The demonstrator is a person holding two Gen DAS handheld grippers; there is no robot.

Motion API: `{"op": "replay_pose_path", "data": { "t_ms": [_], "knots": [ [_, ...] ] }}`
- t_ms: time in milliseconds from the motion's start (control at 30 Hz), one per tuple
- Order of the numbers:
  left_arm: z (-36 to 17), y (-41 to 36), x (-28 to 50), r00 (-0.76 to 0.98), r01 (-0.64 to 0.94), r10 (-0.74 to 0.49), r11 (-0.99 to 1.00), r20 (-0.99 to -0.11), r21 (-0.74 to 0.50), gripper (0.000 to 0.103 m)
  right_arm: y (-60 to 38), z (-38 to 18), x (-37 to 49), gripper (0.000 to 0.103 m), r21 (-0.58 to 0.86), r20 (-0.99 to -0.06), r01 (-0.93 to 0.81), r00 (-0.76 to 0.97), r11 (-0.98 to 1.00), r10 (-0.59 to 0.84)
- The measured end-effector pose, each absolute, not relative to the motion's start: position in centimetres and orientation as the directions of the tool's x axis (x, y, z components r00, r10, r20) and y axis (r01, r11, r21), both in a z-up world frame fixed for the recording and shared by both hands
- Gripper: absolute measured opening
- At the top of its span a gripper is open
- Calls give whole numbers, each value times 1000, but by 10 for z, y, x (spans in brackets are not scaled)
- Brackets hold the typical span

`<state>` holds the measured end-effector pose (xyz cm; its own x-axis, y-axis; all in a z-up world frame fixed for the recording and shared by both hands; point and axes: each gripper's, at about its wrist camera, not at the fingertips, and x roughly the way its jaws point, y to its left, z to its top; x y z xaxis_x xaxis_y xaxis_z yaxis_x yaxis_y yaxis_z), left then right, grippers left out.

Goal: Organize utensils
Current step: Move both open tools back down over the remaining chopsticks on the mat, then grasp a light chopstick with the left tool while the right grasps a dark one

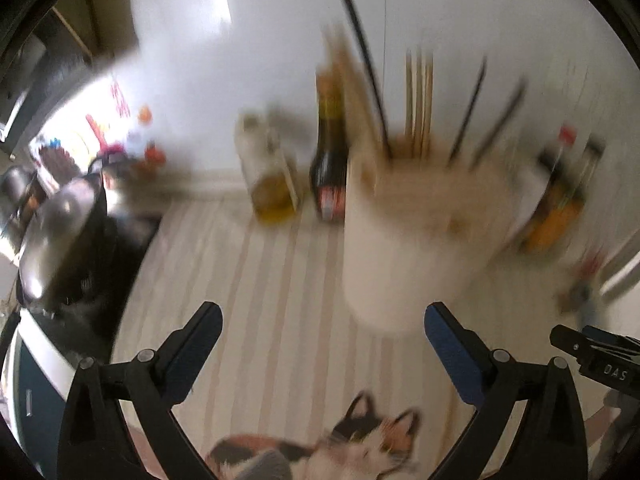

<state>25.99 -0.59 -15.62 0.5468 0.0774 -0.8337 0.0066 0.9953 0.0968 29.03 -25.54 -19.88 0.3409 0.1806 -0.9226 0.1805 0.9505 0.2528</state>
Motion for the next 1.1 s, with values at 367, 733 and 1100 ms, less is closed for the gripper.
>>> {"op": "replay_pose_path", "data": {
  "t_ms": [367,733,1100],
  "knots": [
    [-286,-5,239,292,25,162,984,-943,177,103,-223,-339,258,55,223,-975,244,61,944,215],
    [-298,-36,224,281,110,145,977,-949,182,103,-204,-350,243,6,70,-996,108,66,992,63],
    [-311,-132,225,221,316,21,944,-975,92,87,-287,-360,215,6,40,-999,180,2,983,40]
  ]
}}
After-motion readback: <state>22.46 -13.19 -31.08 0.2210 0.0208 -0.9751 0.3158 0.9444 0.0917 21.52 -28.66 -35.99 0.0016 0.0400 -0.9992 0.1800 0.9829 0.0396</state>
